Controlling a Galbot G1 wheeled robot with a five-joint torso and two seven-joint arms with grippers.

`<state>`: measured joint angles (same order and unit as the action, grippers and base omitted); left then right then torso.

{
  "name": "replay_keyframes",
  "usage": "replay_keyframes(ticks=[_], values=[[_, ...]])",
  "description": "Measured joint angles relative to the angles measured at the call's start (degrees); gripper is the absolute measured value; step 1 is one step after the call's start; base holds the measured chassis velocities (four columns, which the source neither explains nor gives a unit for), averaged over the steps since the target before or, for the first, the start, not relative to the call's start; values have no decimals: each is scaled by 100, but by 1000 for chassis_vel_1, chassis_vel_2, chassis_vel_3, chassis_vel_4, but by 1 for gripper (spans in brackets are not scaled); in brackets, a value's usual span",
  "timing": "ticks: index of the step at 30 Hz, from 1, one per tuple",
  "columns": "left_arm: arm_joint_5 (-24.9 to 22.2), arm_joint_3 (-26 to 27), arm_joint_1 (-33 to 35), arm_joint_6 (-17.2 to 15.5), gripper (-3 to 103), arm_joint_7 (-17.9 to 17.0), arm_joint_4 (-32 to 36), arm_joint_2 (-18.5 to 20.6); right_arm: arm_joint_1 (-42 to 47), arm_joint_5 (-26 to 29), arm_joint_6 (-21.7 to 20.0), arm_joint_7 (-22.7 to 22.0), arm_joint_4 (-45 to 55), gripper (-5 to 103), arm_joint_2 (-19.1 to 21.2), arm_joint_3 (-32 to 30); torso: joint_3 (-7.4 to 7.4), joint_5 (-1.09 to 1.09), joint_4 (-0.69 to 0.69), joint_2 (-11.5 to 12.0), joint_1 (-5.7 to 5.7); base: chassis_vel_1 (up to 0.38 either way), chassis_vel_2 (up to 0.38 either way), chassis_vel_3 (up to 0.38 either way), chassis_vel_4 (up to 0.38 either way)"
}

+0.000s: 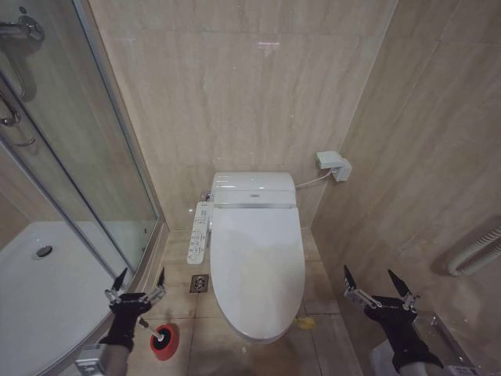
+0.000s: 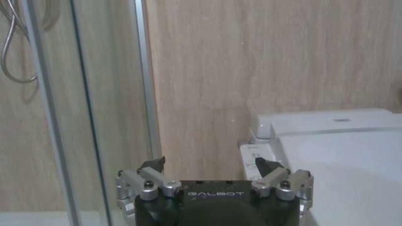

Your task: Open the toilet lid, clean the toilet bowl with a toilet brush, close the toilet lid, and flush.

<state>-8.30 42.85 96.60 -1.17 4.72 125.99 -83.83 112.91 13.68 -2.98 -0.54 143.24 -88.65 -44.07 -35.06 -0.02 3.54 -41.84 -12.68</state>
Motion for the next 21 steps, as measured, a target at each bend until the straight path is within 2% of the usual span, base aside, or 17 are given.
replay_keyframes(ticks=[5, 9, 20, 21], values=[[-268, 147, -113, 15, 97, 21, -180, 232, 0, 0, 0, 0, 0, 100, 0, 0, 0, 1, 0, 0, 0, 0, 0, 0, 0], [-594, 271, -442, 76, 94, 25, -691, 526, 0, 0, 0, 0, 0, 100, -1, 0, 0, 0, 0, 0, 0, 0, 0, 0, 0], [-1027, 141, -1223, 209, 94, -60, -1745, 878, 0, 0, 0, 0, 0, 100, 0, 0, 0, 0, -1, 0, 0, 0, 0, 0, 0], [-1071, 117, -1277, 232, 91, -56, -1850, 896, 0, 0, 0, 0, 0, 100, 0, 0, 0, 0, 0, 0, 0, 0, 0, 0, 0]])
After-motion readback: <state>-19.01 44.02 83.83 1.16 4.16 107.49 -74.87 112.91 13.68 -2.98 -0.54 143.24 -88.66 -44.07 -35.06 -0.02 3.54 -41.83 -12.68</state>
